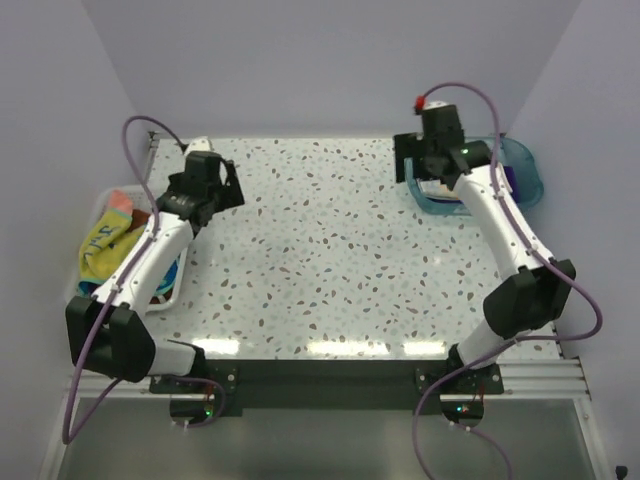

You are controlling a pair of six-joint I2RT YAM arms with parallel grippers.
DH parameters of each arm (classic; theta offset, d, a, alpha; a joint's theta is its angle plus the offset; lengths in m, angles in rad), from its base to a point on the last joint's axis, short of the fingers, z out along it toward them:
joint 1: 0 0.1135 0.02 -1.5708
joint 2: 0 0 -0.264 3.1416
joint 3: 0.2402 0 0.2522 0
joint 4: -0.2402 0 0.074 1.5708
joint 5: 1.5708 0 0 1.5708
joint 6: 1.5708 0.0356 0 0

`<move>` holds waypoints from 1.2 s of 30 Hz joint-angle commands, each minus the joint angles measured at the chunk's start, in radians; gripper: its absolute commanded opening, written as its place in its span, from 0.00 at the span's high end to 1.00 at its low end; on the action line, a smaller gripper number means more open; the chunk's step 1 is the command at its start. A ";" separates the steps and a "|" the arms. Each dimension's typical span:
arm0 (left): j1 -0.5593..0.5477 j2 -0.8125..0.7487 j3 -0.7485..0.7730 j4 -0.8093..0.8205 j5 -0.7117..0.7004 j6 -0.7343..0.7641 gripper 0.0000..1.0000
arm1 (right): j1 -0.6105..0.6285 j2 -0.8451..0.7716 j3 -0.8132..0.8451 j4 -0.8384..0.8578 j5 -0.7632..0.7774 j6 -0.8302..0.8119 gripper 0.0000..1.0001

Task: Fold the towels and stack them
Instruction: Neatly place the folded towel into the bin, then grab crumpled towel

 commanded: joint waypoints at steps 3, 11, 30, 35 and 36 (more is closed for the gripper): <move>0.246 -0.023 0.063 -0.141 -0.198 -0.083 0.00 | 0.239 -0.099 -0.247 0.012 -0.200 0.077 0.02; 0.578 -0.074 -0.110 -0.076 -0.207 -0.204 0.01 | 0.379 -0.208 -0.404 0.066 -0.273 0.126 0.01; 0.687 0.035 -0.187 -0.026 -0.197 -0.295 0.88 | 0.401 -0.304 -0.593 0.088 -0.272 0.157 0.02; 0.566 -0.040 -0.109 -0.060 -0.287 -0.281 0.86 | 0.401 -0.297 -0.582 0.086 -0.276 0.151 0.02; 0.520 -0.040 -0.091 -0.076 -0.310 -0.286 0.85 | 0.401 -0.294 -0.584 0.088 -0.276 0.150 0.02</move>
